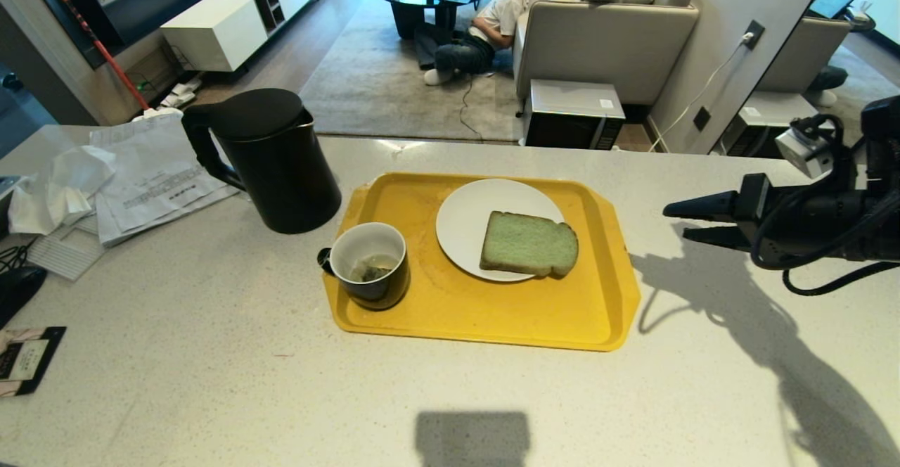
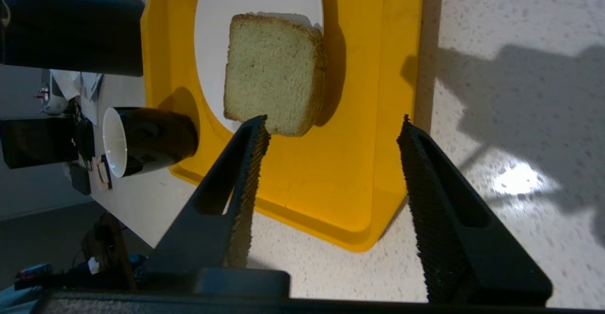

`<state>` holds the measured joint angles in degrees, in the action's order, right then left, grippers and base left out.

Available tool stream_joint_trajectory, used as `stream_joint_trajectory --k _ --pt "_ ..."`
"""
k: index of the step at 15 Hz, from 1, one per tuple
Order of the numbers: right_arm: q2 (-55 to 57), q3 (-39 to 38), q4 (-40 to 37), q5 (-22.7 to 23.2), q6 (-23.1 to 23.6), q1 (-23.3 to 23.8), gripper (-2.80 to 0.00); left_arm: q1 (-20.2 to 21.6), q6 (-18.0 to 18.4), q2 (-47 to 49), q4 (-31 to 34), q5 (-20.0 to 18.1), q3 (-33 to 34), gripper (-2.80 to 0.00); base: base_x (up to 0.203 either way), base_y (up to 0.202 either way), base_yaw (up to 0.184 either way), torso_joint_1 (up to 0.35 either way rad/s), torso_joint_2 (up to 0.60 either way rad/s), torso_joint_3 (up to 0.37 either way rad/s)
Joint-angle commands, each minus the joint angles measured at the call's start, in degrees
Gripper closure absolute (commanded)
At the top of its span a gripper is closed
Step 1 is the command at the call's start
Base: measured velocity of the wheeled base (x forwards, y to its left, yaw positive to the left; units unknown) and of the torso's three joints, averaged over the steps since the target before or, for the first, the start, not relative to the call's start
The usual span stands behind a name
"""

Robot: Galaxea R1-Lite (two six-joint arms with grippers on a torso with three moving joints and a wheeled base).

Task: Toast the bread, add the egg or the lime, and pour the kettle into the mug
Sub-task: Pick up the bread slice

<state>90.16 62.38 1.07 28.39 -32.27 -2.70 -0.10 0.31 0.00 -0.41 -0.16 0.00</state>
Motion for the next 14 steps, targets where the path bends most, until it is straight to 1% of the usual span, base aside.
stream_joint_trajectory --k 1,5,6,8,9,14 --pt "5.9 -0.2 2.0 0.2 -0.2 -2.5 -2.8 0.0 0.0 0.0 0.0 0.0 0.0 0.0 0.0 0.0 0.0 0.0 0.0 0.0" --pt "8.2 -0.4 1.9 0.3 -0.9 -7.2 -2.8 0.0 0.0 0.0 0.0 0.0 0.0 0.0 0.0 0.0 0.0 0.0 0.0 0.0" --pt "8.3 -0.5 1.7 0.6 -1.1 -7.5 -2.8 0.0 0.0 0.0 0.0 0.0 0.0 0.0 0.0 0.0 0.0 0.0 0.0 0.0" --pt "8.1 -0.6 1.7 2.4 -3.8 -8.6 -2.8 0.0 0.0 0.0 0.0 0.0 0.0 0.0 0.0 0.0 0.0 0.0 0.0 0.0" --pt "7.8 -0.6 1.7 3.5 -4.2 -8.8 -2.8 0.0 0.0 0.0 0.0 0.0 0.0 0.0 0.0 0.0 0.0 0.0 0.0 0.0" --pt "8.5 0.3 1.1 3.8 -4.8 -12.1 -2.8 0.0 0.0 0.0 0.0 0.0 0.0 0.0 0.0 0.0 0.0 0.0 0.0 0.0"
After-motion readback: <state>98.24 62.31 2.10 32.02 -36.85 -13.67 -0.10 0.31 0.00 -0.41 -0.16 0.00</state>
